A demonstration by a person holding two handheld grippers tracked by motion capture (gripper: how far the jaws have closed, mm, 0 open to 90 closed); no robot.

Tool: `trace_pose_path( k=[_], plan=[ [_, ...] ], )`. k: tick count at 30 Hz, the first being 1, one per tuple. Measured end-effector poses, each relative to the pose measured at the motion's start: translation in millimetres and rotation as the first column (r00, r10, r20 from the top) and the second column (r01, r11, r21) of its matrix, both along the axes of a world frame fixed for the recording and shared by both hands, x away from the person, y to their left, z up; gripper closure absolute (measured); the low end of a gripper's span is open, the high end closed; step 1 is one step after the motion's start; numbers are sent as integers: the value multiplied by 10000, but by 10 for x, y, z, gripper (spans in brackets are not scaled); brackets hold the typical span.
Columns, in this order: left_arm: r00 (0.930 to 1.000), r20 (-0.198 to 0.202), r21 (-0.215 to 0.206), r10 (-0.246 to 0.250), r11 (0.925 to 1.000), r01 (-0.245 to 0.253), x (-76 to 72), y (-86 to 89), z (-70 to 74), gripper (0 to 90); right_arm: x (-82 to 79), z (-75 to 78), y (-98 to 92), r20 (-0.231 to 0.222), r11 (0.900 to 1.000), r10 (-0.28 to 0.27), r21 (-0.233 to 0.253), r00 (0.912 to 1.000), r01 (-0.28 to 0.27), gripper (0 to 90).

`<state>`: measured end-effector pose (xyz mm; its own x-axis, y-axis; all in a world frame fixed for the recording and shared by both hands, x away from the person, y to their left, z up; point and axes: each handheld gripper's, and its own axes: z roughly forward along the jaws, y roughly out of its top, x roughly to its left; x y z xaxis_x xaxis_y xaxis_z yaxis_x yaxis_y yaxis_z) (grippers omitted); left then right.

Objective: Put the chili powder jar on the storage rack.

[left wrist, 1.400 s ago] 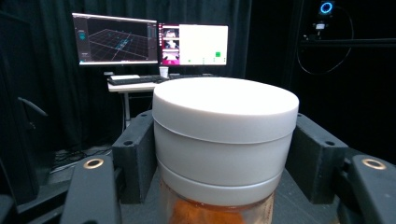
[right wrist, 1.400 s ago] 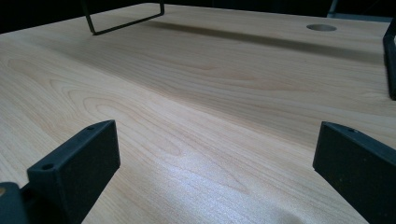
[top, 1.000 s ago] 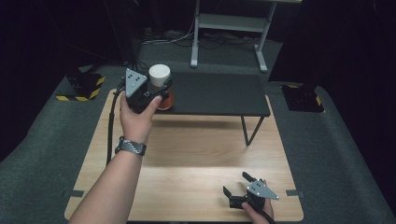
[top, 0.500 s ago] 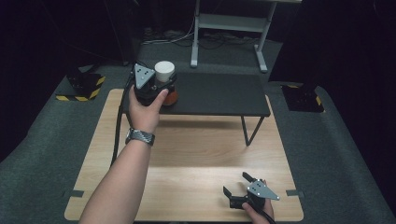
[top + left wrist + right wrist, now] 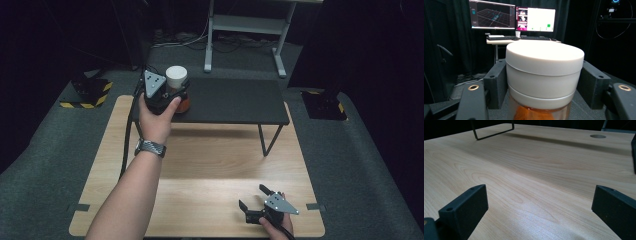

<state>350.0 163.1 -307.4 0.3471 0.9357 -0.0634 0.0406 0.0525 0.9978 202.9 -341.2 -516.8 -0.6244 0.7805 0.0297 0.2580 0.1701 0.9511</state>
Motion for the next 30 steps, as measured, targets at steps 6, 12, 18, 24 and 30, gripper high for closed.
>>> trace_pose_path(
  k=[6,12,18,24,30],
  plan=[
    [9997,5,-483,248,9985,-248,-58,-17,-51,91,7,2,-5,-11,10000,52,-8,10000,-52,3],
    [9997,207,-229,-160,9996,165,-198,111,-134,5,14,7,-4,-29,10000,88,-31,10000,-88,4],
    [9978,469,-87,-474,9988,478,-417,265,-248,4,16,11,3,-26,9999,81,-86,10000,-81,4],
    [9941,822,51,-706,9975,705,-677,390,-416,4,15,16,8,-36,9999,72,-125,10000,-73,4],
    [9891,1120,191,-956,9954,941,-931,495,-620,4,15,19,12,-42,9999,64,-145,10000,-64,4]
  ],
)
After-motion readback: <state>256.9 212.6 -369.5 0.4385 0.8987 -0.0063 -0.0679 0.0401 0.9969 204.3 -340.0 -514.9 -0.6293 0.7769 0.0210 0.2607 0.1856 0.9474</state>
